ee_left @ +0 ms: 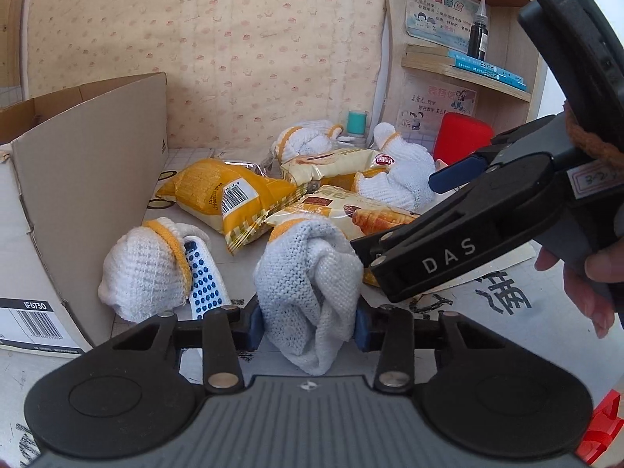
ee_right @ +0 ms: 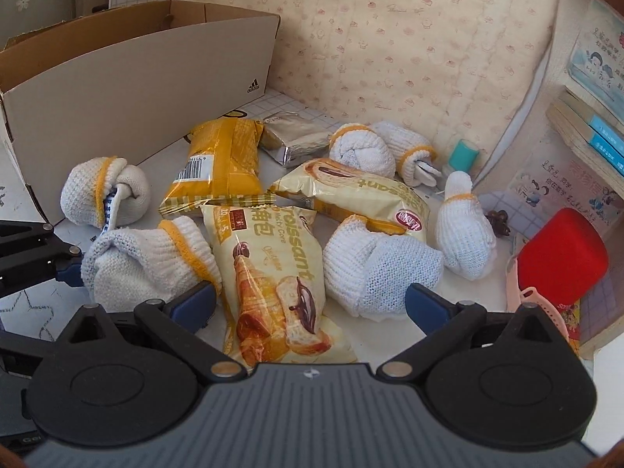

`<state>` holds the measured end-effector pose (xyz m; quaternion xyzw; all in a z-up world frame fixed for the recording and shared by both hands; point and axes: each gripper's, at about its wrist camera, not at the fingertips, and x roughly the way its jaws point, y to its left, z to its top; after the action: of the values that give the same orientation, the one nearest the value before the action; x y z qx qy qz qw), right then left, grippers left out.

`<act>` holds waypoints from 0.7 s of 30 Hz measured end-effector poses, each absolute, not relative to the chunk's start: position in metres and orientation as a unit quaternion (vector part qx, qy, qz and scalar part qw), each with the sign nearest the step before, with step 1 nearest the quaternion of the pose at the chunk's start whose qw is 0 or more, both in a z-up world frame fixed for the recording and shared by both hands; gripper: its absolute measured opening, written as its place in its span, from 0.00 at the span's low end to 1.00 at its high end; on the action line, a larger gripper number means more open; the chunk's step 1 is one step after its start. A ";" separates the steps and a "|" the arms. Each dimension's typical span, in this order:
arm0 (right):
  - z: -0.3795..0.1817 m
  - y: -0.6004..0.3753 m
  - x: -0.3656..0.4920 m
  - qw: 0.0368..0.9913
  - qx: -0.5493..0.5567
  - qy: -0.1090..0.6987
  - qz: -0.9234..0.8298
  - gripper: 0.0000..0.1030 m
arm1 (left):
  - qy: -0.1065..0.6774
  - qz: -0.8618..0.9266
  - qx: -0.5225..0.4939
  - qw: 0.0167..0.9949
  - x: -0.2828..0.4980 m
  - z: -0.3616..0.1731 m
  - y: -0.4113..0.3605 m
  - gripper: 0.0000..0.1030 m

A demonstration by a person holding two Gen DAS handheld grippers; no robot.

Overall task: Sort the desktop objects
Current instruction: 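Grasp the white knit glove with the left tool while the right tool grasps the croissant bag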

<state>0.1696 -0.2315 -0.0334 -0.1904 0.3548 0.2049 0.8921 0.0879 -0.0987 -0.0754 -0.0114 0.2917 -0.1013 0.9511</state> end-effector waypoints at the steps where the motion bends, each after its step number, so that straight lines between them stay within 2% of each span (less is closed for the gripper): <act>1: -0.033 -0.233 0.172 0.893 -0.190 0.354 0.204 0.92 | 0.292 -0.102 -0.014 0.951 0.087 -0.075 -0.098 0.42; 16: -0.044 -0.208 0.190 0.875 -0.225 0.369 0.218 0.95 | 0.299 -0.081 -0.021 0.951 0.078 -0.075 -0.099 0.41; 18: -0.044 -0.212 0.189 0.880 -0.206 0.370 0.216 0.89 | 0.299 -0.080 -0.026 0.950 0.079 -0.074 -0.098 0.41; 20: -0.041 -0.219 0.183 0.889 -0.167 0.370 0.212 0.63 | 0.299 -0.080 -0.031 0.950 0.078 -0.074 -0.097 0.41; 21: -0.041 -0.223 0.180 0.891 -0.148 0.373 0.212 0.58 | 0.298 -0.081 -0.031 0.951 0.078 -0.074 -0.097 0.40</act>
<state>0.1798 -0.2226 -0.0406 -0.1484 0.3726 0.2120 0.8912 0.0780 -0.0974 -0.0744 -0.0305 0.2980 -0.0807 0.9507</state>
